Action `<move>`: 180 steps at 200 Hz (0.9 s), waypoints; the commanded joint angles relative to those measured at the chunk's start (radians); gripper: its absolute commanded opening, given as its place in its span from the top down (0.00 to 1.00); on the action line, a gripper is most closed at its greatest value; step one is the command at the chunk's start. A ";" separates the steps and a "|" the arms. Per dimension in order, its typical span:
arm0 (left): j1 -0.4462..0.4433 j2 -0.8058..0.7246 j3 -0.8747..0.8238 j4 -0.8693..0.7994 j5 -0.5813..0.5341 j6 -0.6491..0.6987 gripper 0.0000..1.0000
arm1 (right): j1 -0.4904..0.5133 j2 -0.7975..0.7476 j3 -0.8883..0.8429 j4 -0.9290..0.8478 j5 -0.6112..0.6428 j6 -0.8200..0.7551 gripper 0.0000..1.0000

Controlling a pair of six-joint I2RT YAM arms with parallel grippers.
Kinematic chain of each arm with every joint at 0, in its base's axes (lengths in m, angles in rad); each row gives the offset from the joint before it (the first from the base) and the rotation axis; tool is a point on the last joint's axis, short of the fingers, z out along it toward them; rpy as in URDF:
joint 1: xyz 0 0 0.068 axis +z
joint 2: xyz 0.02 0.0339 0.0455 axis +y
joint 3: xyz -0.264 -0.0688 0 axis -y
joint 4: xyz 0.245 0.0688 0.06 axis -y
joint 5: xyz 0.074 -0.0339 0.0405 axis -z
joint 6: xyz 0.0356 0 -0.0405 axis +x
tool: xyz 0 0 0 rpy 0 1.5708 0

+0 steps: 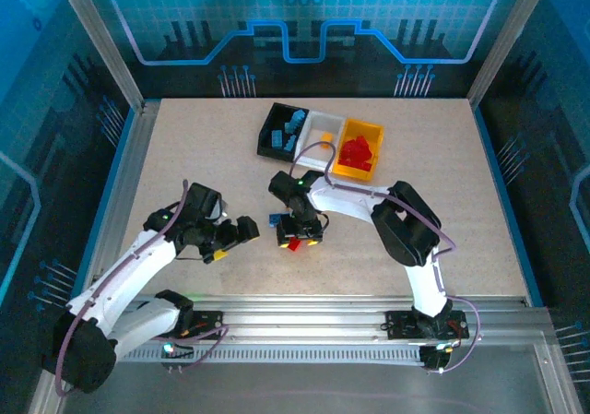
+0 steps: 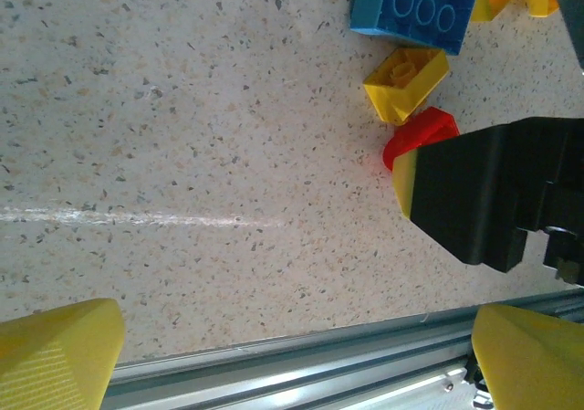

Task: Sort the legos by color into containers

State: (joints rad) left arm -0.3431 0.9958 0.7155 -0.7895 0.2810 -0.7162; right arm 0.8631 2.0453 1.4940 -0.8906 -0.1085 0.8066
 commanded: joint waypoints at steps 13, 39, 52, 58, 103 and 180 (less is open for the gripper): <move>0.013 -0.013 -0.014 -0.046 0.016 0.018 0.01 | 0.002 0.052 0.045 -0.025 0.021 0.025 0.34; 0.018 -0.018 -0.017 -0.050 0.018 0.024 0.01 | 0.002 0.069 0.051 -0.019 0.016 0.030 0.36; 0.018 -0.025 -0.022 -0.050 0.018 0.022 0.01 | 0.002 0.068 0.047 -0.014 0.018 0.033 0.39; 0.019 -0.025 -0.024 -0.048 0.020 0.021 0.01 | 0.001 0.067 0.045 -0.013 0.018 0.035 0.39; 0.022 -0.024 -0.034 -0.035 0.024 0.014 0.01 | 0.002 0.032 0.011 -0.014 0.024 0.038 0.59; 0.021 0.031 -0.050 0.030 0.053 -0.014 0.01 | -0.085 -0.126 -0.092 -0.013 0.046 0.029 0.69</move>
State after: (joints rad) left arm -0.3298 1.0031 0.6758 -0.7887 0.2966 -0.7094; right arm 0.8375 1.9884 1.4345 -0.8814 -0.0914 0.8322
